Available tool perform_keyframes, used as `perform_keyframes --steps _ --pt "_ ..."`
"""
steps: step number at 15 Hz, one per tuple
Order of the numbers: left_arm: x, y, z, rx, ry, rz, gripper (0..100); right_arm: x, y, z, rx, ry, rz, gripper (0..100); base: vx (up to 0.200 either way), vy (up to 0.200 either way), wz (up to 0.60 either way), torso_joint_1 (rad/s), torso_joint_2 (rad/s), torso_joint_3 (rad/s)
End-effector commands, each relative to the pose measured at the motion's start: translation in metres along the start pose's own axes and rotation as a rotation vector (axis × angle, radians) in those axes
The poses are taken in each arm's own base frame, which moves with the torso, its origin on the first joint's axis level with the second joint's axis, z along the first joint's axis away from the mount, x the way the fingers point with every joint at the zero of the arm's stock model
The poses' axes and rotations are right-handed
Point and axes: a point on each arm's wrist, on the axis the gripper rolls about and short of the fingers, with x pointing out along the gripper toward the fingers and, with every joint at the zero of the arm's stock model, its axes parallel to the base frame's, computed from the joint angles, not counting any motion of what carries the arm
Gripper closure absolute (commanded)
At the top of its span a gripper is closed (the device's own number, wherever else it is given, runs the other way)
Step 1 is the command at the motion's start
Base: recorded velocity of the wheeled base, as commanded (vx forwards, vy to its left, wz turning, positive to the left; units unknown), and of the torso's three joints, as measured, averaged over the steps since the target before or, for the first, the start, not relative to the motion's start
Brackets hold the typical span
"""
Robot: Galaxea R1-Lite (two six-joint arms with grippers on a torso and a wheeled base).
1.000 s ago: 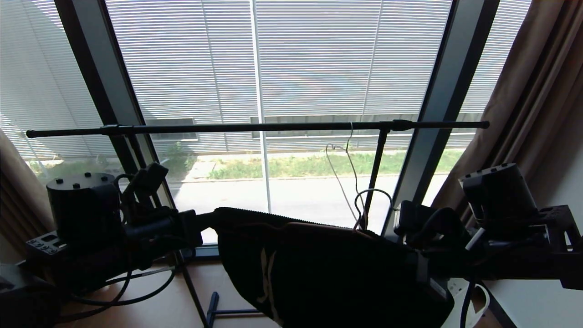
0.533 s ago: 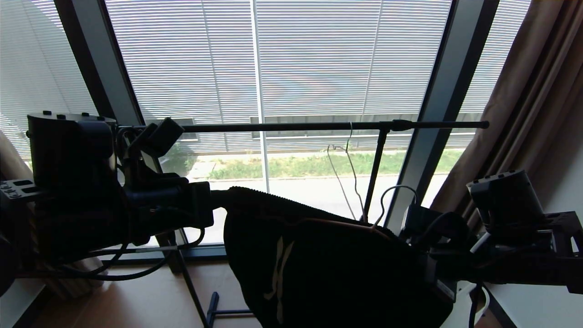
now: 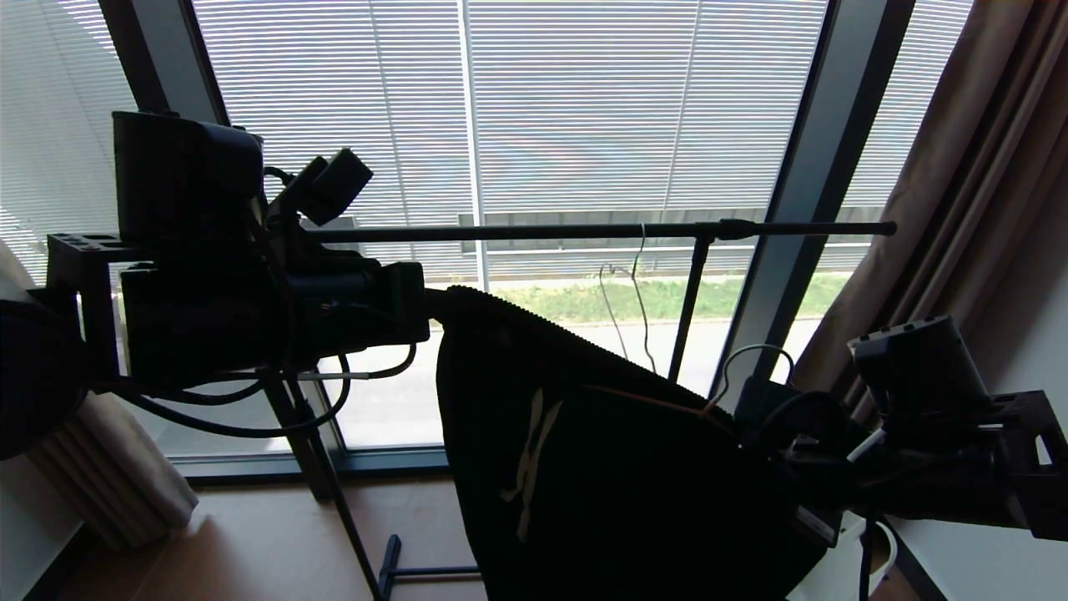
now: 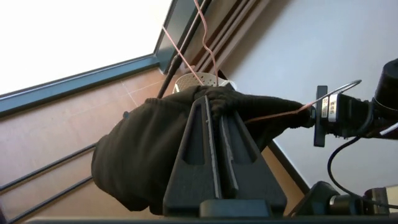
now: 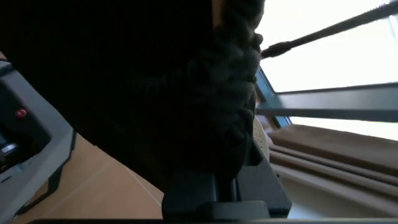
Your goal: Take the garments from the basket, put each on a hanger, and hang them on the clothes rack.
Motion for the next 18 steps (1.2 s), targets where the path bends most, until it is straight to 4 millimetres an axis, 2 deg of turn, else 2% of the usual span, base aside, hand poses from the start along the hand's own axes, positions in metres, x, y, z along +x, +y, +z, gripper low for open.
perform_keyframes --steps 1,3,6,9,10,11,15,18 --pt "0.011 0.007 -0.003 -0.01 0.021 0.018 100 0.013 0.0 -0.002 -0.001 0.041 -0.038 100 0.0 0.0 0.0 0.0 0.0 0.0" --pt "0.015 0.003 -0.003 -0.004 0.029 0.006 100 0.022 0.001 -0.002 -0.005 0.026 -0.07 100 0.0 0.0 0.0 0.0 0.0 0.0" --pt "0.025 -0.006 -0.009 0.008 0.078 -0.015 100 0.026 0.006 0.0 -0.019 0.029 -0.107 100 0.0 0.0 0.0 0.0 0.0 0.0" --pt "0.049 -0.017 -0.024 0.043 0.151 0.034 100 0.024 0.017 0.004 -0.048 0.017 -0.147 100 0.0 0.0 0.0 0.0 0.0 0.0" --pt "0.061 -0.027 -0.034 0.06 0.193 0.045 100 0.025 0.021 0.005 -0.055 0.015 -0.201 100 0.0 0.0 0.0 0.0 0.0 0.0" --pt "0.065 -0.033 -0.036 0.066 0.213 0.036 100 0.025 0.024 0.006 -0.061 0.003 -0.226 100 0.0 0.0 0.0 0.0 0.0 0.0" --pt "0.067 -0.056 -0.026 0.086 0.248 0.01 100 0.023 0.046 0.01 -0.107 -0.041 -0.257 100 0.0 0.0 0.0 0.0 0.0 0.0" --pt "0.066 -0.066 -0.015 0.099 0.222 0.028 100 0.027 0.054 0.009 -0.128 -0.025 -0.247 100 0.0 0.0 0.0 0.0 0.0 0.0"
